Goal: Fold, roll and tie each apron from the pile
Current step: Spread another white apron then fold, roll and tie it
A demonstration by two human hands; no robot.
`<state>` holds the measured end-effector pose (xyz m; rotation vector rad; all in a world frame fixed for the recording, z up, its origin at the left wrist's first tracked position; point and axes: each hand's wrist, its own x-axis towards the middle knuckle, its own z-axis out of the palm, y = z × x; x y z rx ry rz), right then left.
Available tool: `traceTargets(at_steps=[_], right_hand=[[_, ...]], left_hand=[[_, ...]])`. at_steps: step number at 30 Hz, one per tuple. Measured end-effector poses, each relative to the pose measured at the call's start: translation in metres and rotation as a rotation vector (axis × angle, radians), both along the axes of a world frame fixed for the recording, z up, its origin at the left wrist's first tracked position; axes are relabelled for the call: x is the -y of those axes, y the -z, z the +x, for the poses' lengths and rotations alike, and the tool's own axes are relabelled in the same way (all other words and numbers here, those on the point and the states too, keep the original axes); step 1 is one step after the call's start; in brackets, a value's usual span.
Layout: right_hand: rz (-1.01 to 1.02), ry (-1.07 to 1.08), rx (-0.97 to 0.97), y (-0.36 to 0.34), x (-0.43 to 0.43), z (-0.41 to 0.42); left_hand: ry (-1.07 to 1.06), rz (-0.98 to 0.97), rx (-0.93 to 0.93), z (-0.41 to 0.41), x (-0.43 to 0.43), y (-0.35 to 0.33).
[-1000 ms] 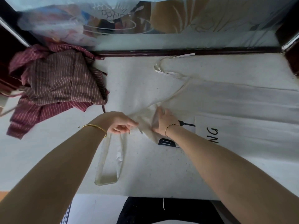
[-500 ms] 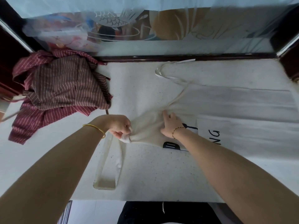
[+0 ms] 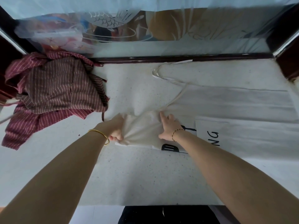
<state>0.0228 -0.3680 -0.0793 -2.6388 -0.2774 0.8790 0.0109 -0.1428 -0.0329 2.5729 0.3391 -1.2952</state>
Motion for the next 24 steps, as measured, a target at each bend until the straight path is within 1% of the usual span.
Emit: traceTargets(at_steps=[2, 3, 4, 6, 7, 9, 10, 11, 12, 14, 16, 19, 21, 24], right_hand=[[0.009, -0.003, 0.005, -0.001, 0.001, 0.000], [0.014, 0.000, 0.008, -0.001, 0.001, 0.000], [0.018, 0.004, 0.010, 0.000, 0.001, -0.001], [0.008, -0.003, 0.034, 0.001, 0.001, -0.003], [-0.001, -0.012, 0.053, 0.002, 0.001, -0.004], [-0.003, -0.019, 0.088, 0.003, 0.000, -0.005], [-0.005, -0.025, 0.097, 0.003, 0.000, -0.006], [-0.010, -0.035, 0.101, 0.004, 0.000, -0.005], [-0.020, -0.050, 0.098, 0.004, 0.000, -0.006], [-0.056, -0.087, 0.088, 0.004, -0.002, -0.007], [-0.094, -0.114, 0.084, 0.004, -0.006, -0.007], [-0.138, -0.140, 0.053, 0.002, -0.011, -0.006], [-0.167, -0.150, 0.034, 0.001, -0.013, -0.004], [-0.193, -0.154, -0.003, -0.002, -0.016, -0.002]], left_hand=[[0.021, 0.112, -0.109, -0.001, 0.001, -0.003], [-0.008, 0.141, -0.119, -0.001, 0.002, -0.003], [-0.083, 0.131, -0.104, 0.000, 0.004, -0.001], [-0.246, 0.093, 0.029, 0.005, 0.005, 0.009], [-0.263, 0.127, 0.150, 0.007, 0.007, 0.011], [-0.147, 0.255, 0.401, 0.011, 0.008, 0.012], [-0.053, 0.311, 0.454, 0.012, 0.006, 0.013], [0.031, 0.343, 0.453, 0.012, 0.005, 0.014], [0.092, 0.361, 0.410, 0.011, 0.003, 0.017], [0.109, 0.372, 0.335, 0.009, -0.004, 0.025], [0.095, 0.374, 0.353, 0.007, -0.009, 0.033], [0.150, 0.414, 0.396, 0.004, -0.013, 0.039], [0.098, 0.397, 0.446, 0.007, -0.015, 0.036], [-0.099, 0.248, 0.486, 0.019, -0.025, 0.023]])
